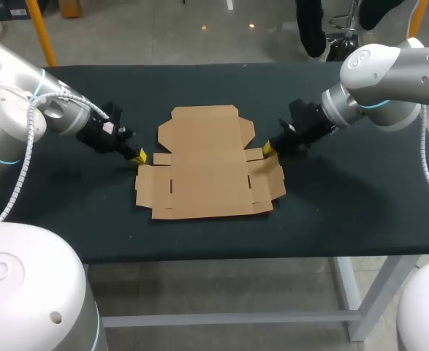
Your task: Assemble the packaging by folding the flat box into shape, placing the metal phone stand inside, and closing the box properly
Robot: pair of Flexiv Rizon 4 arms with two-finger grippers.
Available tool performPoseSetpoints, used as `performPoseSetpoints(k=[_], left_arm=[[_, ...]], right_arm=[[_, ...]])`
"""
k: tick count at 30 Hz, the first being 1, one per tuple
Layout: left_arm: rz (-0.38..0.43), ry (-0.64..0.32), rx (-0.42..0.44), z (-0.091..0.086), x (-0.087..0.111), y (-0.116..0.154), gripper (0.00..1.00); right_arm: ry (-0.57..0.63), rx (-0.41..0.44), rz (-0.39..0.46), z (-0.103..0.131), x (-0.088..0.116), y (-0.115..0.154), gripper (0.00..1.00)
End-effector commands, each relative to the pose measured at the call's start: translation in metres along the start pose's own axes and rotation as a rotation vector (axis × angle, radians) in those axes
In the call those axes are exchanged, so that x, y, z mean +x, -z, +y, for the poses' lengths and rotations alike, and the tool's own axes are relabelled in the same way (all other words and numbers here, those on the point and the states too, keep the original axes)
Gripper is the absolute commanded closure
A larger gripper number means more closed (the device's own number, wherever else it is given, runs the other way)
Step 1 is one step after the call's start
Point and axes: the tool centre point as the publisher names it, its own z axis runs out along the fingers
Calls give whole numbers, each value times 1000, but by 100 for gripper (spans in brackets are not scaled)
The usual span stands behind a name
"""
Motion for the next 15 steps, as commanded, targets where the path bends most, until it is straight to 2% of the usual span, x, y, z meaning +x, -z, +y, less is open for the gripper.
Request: performPoseSetpoints(k=[1,6,15], left_arm=[[4,-12,9,-1,-2,1,100],[20,-22,33,-8,-4,2,100],[-10,-15,50,-17,-12,-12,100]], right_arm=[[3,11,9,4,-4,-4,100],[6,10,8,4,-3,-5,100],[9,12,3,5,-1,-6,100]])
